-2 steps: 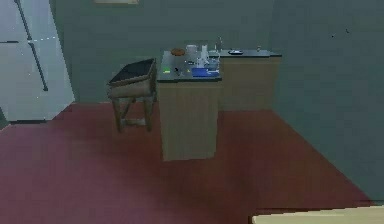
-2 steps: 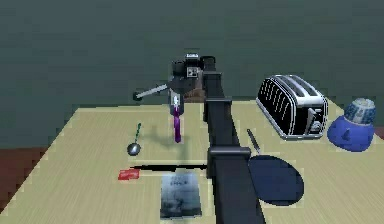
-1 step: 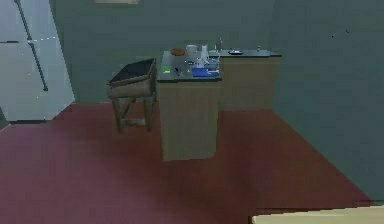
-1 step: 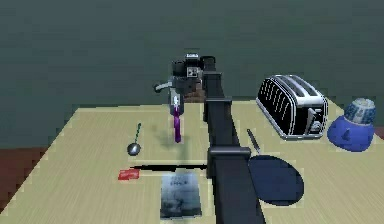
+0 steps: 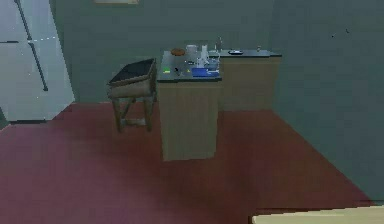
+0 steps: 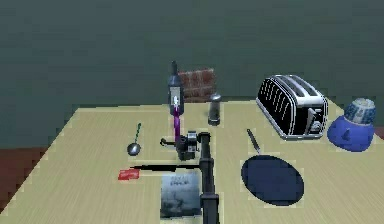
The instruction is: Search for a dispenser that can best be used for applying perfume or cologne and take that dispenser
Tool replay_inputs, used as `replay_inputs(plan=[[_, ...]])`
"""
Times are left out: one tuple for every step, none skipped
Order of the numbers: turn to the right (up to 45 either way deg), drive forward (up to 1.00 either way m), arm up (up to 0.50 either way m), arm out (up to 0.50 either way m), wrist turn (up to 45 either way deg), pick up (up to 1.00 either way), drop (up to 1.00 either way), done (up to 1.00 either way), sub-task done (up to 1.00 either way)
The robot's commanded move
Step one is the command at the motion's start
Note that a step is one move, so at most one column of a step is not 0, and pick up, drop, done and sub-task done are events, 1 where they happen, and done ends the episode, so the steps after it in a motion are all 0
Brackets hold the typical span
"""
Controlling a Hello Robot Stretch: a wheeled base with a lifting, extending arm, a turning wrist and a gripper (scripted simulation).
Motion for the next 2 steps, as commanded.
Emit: replay_inputs(plan=[[0.0, 0.0, 0.0, 0.0, 0.0, 1.0, 0.0, 0.0, 0.0], [0.0, 0.0, 0.1, 0.0, 0.0, 0.0, 0.0, 0.0, 0.0]])
